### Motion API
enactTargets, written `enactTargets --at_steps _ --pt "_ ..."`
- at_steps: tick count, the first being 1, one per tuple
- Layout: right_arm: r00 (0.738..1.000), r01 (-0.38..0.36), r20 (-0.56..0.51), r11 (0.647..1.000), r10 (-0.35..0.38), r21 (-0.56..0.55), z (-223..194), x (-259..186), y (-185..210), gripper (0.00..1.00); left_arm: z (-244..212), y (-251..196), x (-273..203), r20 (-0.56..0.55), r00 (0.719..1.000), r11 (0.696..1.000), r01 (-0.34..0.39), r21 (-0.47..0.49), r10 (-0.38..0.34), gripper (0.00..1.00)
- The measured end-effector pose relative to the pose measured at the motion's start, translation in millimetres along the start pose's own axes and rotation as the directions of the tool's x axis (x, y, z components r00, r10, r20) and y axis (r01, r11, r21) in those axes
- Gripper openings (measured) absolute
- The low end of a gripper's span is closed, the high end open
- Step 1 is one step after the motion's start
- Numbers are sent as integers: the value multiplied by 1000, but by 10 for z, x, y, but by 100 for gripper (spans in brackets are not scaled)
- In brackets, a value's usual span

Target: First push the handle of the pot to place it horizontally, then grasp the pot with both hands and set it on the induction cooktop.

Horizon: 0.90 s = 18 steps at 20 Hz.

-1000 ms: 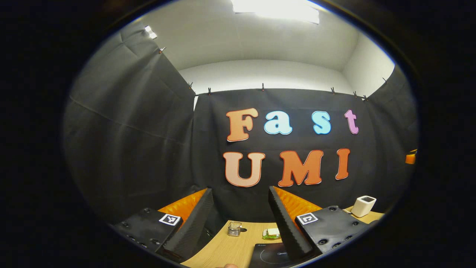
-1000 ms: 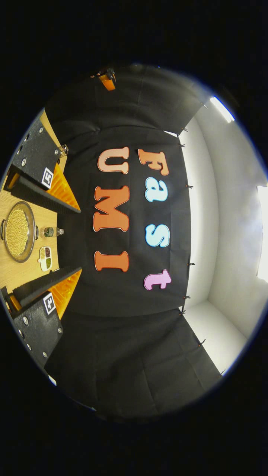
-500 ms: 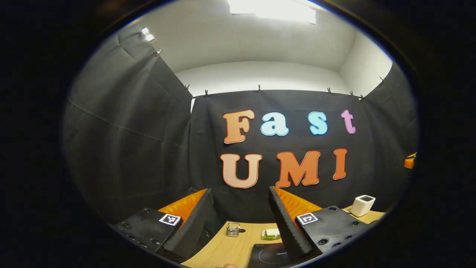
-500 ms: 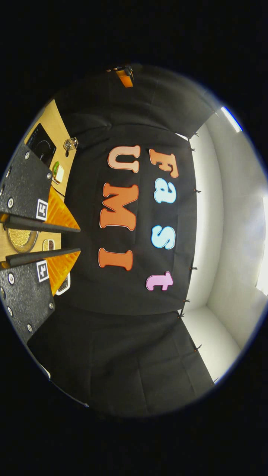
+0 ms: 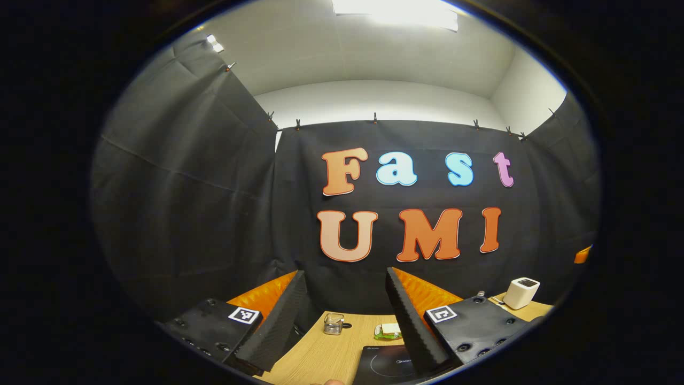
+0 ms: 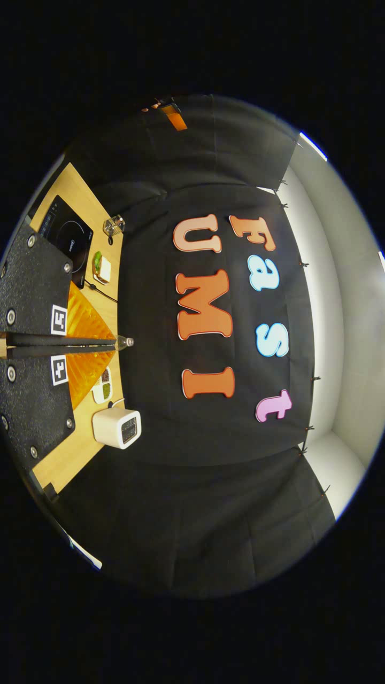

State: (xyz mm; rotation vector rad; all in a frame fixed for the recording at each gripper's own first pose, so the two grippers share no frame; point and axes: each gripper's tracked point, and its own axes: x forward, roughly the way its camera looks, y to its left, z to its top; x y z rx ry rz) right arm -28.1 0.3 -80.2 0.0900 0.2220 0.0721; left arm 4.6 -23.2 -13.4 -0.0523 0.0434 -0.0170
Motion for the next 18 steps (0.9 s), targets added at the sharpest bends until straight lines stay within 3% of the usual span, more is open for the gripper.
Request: enactTargets --at_steps 7,18 --pt "985 -66 -158 998 63 -14 -830 68 159 0 -155 55 78 -18 999 999 -28 16 28 99" --pt "932 -92 -347 995 101 43 -1919 99 321 0 -438 56 167 -57 998 998 -30 49 33 99"
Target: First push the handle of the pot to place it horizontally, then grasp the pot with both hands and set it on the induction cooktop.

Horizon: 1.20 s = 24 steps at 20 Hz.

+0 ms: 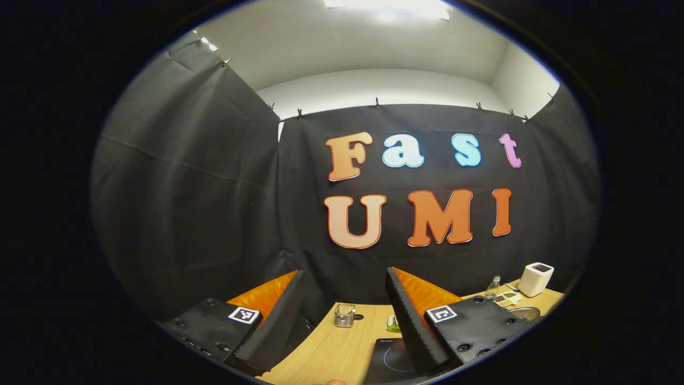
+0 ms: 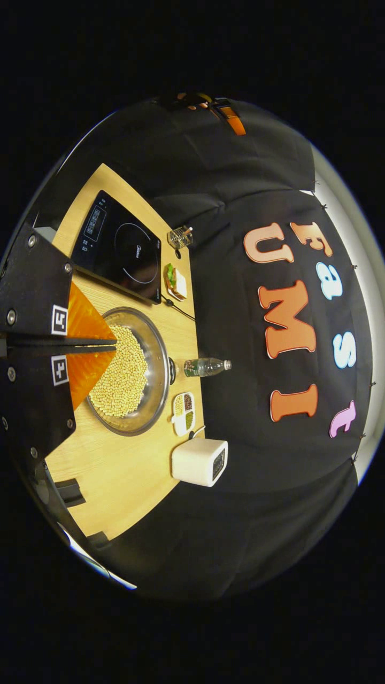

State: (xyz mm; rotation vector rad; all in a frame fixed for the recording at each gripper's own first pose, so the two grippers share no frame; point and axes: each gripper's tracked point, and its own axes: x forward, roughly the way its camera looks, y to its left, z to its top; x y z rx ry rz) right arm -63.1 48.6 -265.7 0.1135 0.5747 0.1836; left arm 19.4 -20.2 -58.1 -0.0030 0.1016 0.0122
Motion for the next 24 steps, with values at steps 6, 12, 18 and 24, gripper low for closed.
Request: enactTargets --at_steps 6,12,18,24 --pt "999 -11 -53 1000 12 18 -319 165 75 0 -189 -7 83 -36 999 1000 4 6 -4 99" --pt "993 -40 -112 999 43 32 -592 324 267 0 -325 -162 81 -71 996 999 46 -22 -47 98" --pt "982 -42 -185 999 48 33 -887 429 328 0 -355 -255 47 -77 995 997 68 -18 -70 98" --pt "969 11 -245 999 1 48 -1058 647 248 0 -382 -295 -7 -82 993 997 83 -3 -83 98"
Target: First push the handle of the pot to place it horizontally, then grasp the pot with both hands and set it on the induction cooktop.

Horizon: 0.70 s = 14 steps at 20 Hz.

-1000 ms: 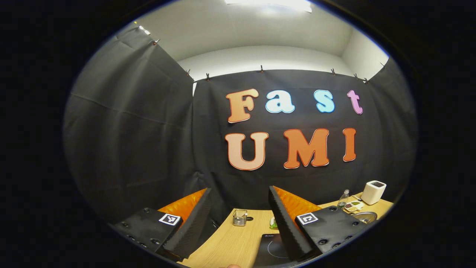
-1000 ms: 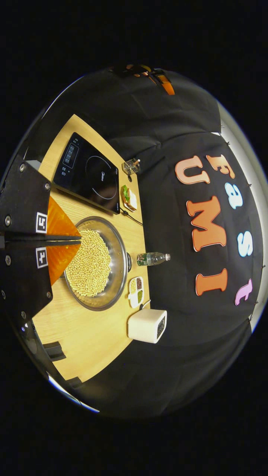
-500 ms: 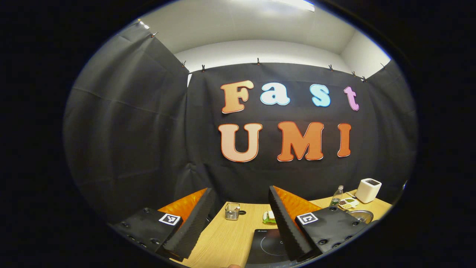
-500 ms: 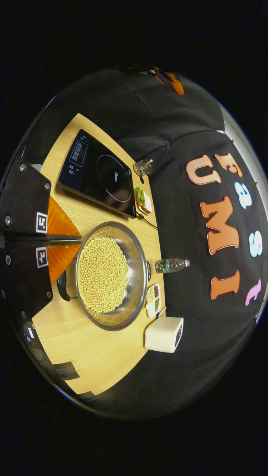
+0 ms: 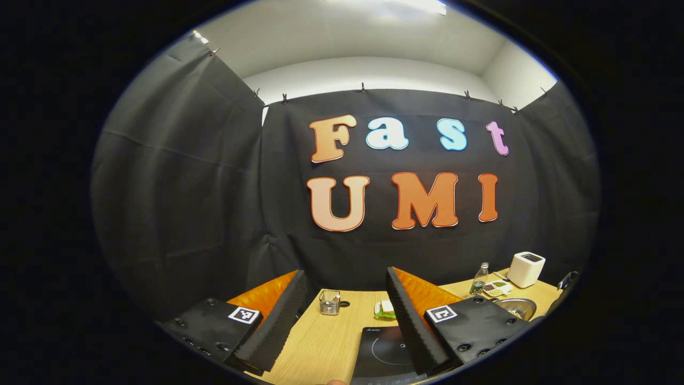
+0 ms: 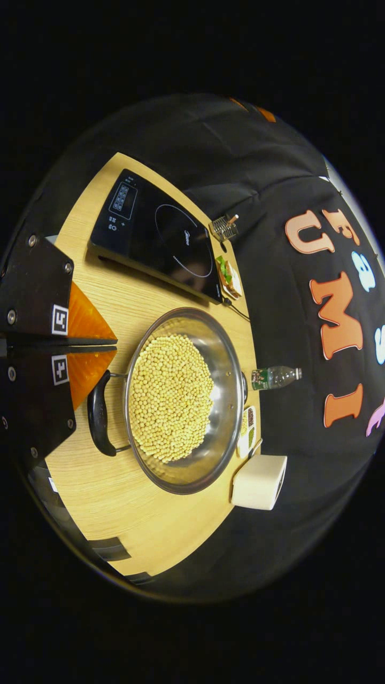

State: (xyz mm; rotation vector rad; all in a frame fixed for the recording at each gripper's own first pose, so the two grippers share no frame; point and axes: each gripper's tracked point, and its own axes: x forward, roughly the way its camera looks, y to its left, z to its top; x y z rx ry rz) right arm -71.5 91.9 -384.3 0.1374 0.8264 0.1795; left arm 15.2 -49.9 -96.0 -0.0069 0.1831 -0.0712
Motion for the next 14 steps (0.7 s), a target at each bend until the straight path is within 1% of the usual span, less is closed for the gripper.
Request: enactTargets --at_steps 3,6,9,13,14 --pt "1000 -14 -11 999 15 40 -21 32 2 0 15 23 -6 -1 1000 1000 -6 1 6 99" --pt "1000 2 -7 1000 -2 10 -21 16 -27 0 30 -19 -31 4 1000 1000 1 -4 -1 98" --pt "1000 15 -8 999 -14 30 -15 7 -103 0 53 -53 -35 6 1000 1000 12 -7 -12 98" --pt "998 67 3 997 -68 40 10 -20 -299 0 66 -44 -29 14 1000 1000 13 -9 -13 99" --pt "997 79 3 996 -79 46 -1 -37 -353 0 66 -30 -14 14 1000 1000 9 -10 -9 96"
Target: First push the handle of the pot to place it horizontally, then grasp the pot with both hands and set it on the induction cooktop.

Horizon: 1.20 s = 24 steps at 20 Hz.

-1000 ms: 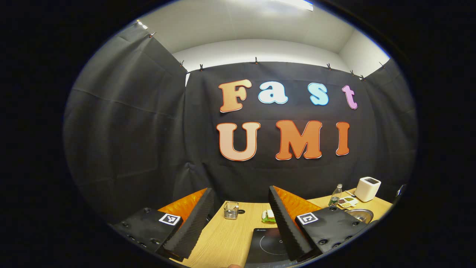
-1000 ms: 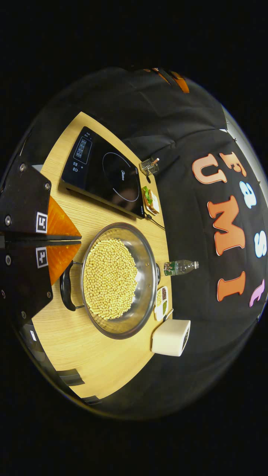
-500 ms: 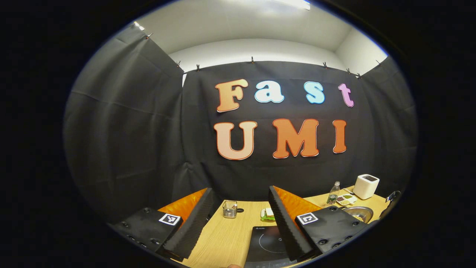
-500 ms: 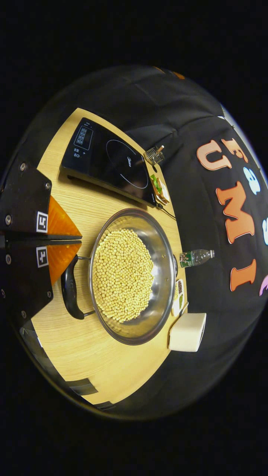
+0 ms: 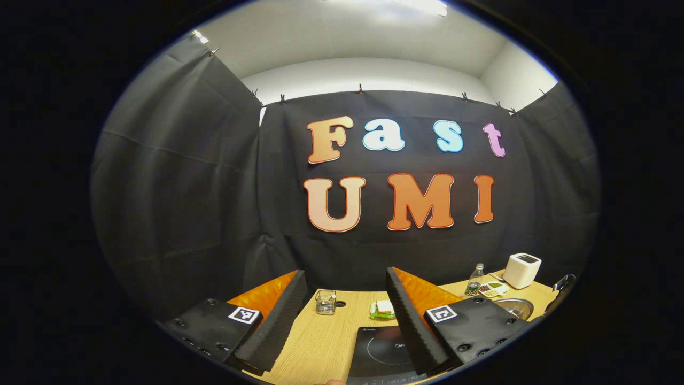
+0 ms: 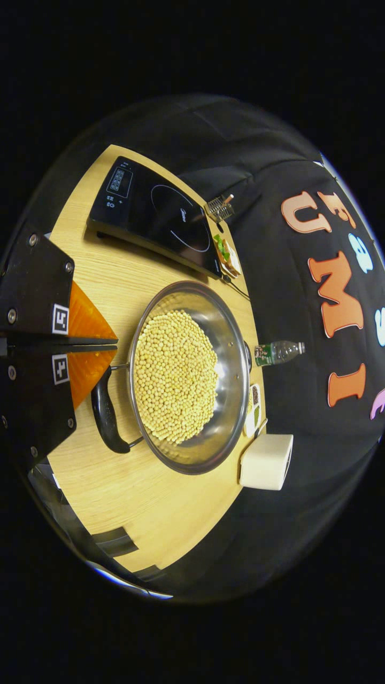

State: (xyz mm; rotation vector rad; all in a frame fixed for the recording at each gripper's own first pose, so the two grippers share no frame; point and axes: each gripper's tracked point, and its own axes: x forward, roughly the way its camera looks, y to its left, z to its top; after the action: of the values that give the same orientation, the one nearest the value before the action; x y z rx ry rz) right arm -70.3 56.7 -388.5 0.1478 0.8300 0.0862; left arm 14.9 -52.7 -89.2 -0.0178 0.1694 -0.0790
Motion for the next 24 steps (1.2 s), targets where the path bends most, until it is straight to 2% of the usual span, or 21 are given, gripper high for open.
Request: enactTargets --at_steps 10,24 --pt "994 108 23 994 -108 10 86 10 -438 0 -1 51 91 6 1000 1000 -22 -3 22 99" --pt "977 206 52 977 -209 54 218 97 -942 0 90 -26 216 29 999 1000 -24 2 24 96"
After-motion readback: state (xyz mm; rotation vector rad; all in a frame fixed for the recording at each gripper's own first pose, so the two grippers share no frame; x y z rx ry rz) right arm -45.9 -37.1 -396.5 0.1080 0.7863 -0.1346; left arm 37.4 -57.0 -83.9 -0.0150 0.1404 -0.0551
